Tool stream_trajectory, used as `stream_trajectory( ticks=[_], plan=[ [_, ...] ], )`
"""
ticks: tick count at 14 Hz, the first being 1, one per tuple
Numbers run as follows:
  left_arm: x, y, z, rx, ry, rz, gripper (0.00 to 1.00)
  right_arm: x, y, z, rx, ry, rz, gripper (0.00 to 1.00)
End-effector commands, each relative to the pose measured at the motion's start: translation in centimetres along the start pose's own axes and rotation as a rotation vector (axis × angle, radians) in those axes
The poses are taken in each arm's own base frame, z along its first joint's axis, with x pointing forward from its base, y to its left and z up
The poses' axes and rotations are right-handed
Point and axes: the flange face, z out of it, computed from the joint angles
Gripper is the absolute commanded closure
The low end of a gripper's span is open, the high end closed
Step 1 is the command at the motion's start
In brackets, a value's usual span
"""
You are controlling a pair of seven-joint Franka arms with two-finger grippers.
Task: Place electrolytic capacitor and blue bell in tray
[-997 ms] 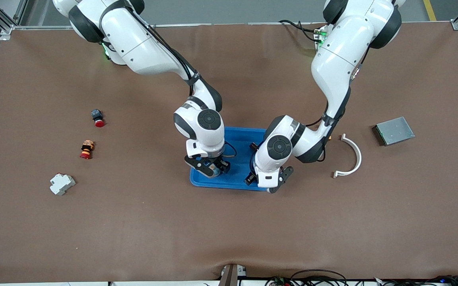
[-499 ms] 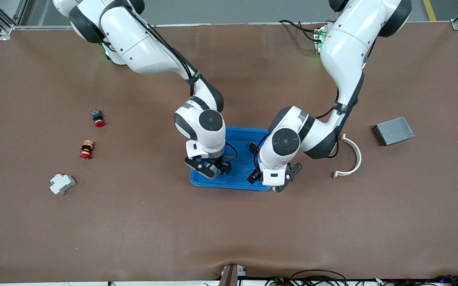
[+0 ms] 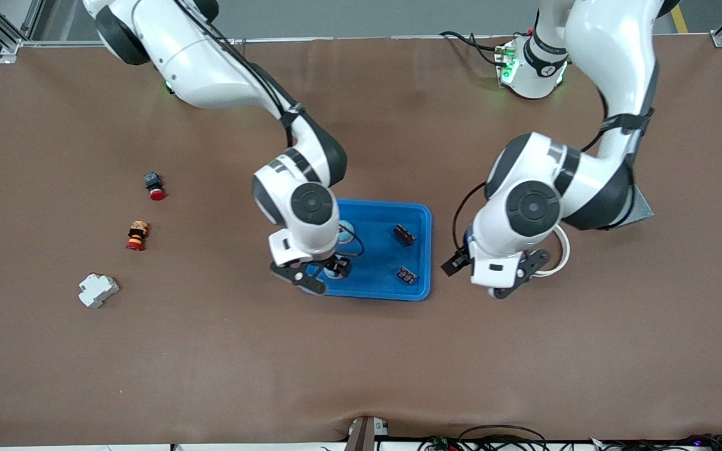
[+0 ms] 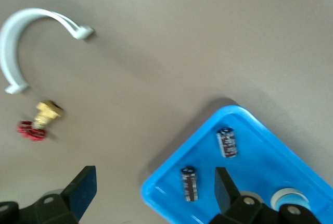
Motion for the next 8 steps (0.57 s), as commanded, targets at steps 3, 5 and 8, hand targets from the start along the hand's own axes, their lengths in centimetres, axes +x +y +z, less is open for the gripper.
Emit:
stream_trajectory(
  ticks=[3, 5, 8],
  plan=[
    [5.2, -8.1, -3.8, 0.036, -0.112, 0.170, 0.00, 4.8, 5.5, -4.7, -0.020, -0.029, -0.119, 0.00],
    [7.9, -12.0, -5.8, 0.026, -0.124, 0.262, 0.00, 6.2, 7.9, -6.2, -0.029, -0.026, -0.110, 0.00],
    [11.1, -16.3, -6.9, 0.010, -0.133, 0.396, 0.00, 10.0, 13.7, -8.4, -0.038, -0.031, -0.137, 0.00]
  ],
)
